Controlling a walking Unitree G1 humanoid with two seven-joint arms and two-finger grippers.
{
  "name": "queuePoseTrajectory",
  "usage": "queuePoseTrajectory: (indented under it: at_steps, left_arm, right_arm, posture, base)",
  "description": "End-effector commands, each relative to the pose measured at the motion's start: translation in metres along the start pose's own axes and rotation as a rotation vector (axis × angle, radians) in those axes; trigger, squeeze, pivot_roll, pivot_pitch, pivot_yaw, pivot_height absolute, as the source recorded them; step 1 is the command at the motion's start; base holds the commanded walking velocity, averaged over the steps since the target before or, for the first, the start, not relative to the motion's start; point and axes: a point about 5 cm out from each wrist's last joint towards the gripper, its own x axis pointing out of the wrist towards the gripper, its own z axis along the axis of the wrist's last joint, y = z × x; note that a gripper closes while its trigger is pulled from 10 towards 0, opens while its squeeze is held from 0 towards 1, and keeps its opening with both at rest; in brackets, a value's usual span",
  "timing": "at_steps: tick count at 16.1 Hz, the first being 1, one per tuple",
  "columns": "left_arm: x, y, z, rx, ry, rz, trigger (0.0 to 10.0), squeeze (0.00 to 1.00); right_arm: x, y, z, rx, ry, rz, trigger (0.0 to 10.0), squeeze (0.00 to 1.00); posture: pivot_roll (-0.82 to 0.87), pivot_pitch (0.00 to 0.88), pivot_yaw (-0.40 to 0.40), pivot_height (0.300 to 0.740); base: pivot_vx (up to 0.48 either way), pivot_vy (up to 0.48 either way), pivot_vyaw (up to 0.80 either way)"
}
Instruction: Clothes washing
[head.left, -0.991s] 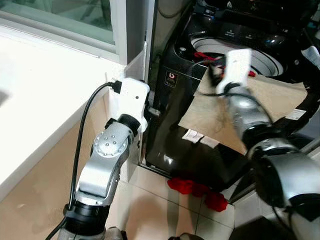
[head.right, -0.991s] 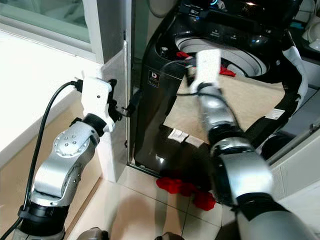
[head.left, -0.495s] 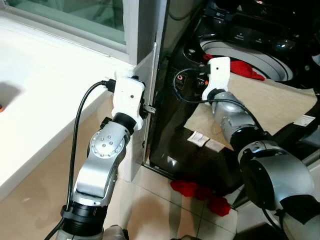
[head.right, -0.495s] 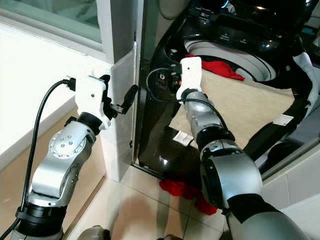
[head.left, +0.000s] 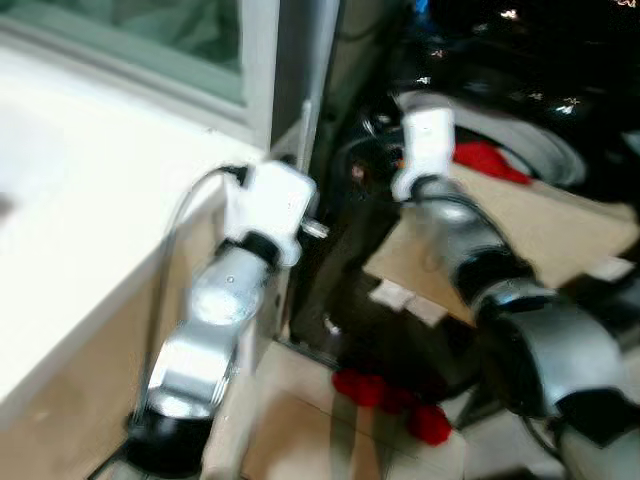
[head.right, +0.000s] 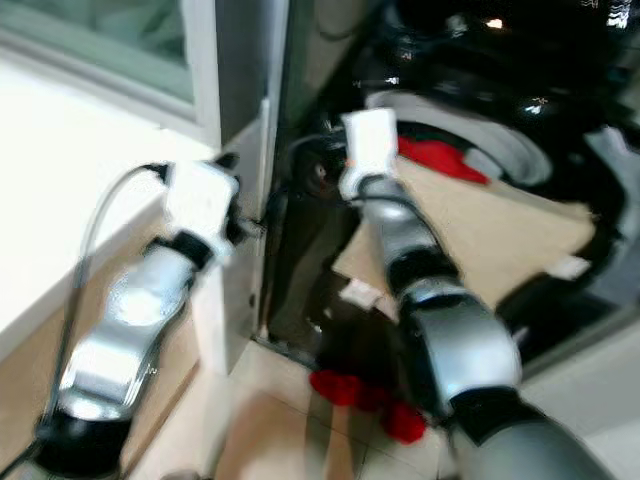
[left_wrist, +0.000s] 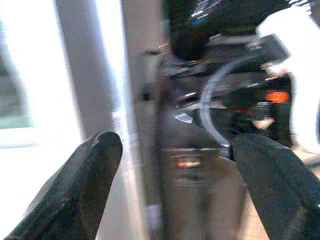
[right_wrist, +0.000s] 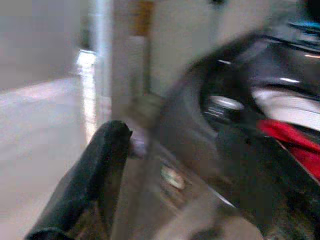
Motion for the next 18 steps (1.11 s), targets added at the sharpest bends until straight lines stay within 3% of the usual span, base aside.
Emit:
queuePoseTrajectory:
  at_steps: [1,2,4,6,11,18]
  left_arm:
    - [0.004,-0.011,0.003,-0.048,-0.017,-0.046,10.0,0.00]
    - [0.004,-0.011,0.003,-0.070,-0.012,-0.037,10.0,0.00]
    - [0.005,-0.010,0.004,-0.039,-0.015,-0.025,10.0,0.00]
    - [0.006,-0.011,0.005,-0.051,-0.027,-0.032,10.0,0.00]
    - [0.007,-0.014,0.008,-0.067,-0.045,-0.051,10.0,0.00]
    - [0.007,-0.006,0.009,-0.084,-0.047,0.006,10.0,0.00]
  right_arm:
    - [-0.002,-0.018,0.008,-0.020,-0.032,-0.047,10.0,0.51]
    - [-0.002,-0.018,0.008,-0.017,-0.030,-0.044,10.0,0.49]
    - [-0.002,-0.019,0.011,-0.015,-0.053,-0.044,10.0,0.48]
    - [-0.001,-0.018,0.016,-0.035,-0.069,-0.030,10.0,0.38]
    - [0.000,-0.014,0.019,-0.089,-0.074,0.009,10.0,0.36]
    - [-0.006,-0.015,0.016,-0.165,-0.011,0.277,10.0,0.38]
  posture:
    - [0.06,0.000,-0.131,0.740]
    - [0.06,0.000,-0.131,0.740]
    - [0.05,0.000,-0.130,0.740]
    - [0.05,0.000,-0.131,0.740]
    - [0.03,0.000,-0.128,0.740]
    - [0.04,0.000,-0.140,0.740]
  base:
    - [0.382,-0.285,0.66]
    - [0.428,0.000,0.64]
    - [0.139,0.000,0.32]
    - [0.000,0.000,0.00]
    - [0.107,-0.391,0.00]
    - [0.038,0.000,0.00]
